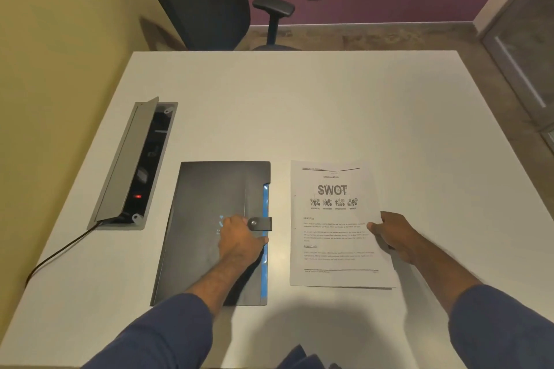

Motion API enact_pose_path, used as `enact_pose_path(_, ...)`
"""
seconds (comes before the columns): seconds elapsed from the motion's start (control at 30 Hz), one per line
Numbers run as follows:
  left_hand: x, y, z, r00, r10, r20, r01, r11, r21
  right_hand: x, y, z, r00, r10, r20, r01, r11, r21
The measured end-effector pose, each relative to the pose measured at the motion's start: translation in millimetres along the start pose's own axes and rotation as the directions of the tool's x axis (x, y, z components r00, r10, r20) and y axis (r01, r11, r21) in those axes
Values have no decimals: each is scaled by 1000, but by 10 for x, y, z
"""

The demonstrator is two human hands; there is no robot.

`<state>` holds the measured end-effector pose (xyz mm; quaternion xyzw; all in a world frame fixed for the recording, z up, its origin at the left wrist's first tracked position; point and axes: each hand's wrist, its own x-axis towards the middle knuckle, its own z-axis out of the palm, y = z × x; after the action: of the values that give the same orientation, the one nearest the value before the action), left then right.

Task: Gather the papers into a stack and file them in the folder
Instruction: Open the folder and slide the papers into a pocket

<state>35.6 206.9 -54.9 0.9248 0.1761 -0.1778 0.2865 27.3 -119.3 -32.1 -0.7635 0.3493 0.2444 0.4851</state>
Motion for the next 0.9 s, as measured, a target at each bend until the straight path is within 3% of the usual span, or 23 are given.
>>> enact_pose_path(0.23, -174, 77, 134, 984, 176, -34, -166, 966, 196, -79, 8, 98, 998, -63, -13, 63, 997, 33)
enact_pose_path(0.33, -195, 17, 164, 948, 317, -32, -293, 906, 304, -100, 77, 105, 995, -99, -28, 100, 994, 34)
enact_pose_path(0.47, -137, 39, 162, 895, 440, 67, -423, 793, 439, -126, 152, 100, 992, -123, -40, 127, 987, 99)
enact_pose_path(0.7, 18, 56, 136, 893, 440, 89, -441, 819, 367, -176, 103, -17, 997, -81, 13, 71, 930, 361)
enact_pose_path(0.9, 25, 234, 141, 960, 271, -64, -246, 934, 257, -222, -101, 121, 994, -103, 22, 81, 883, 462)
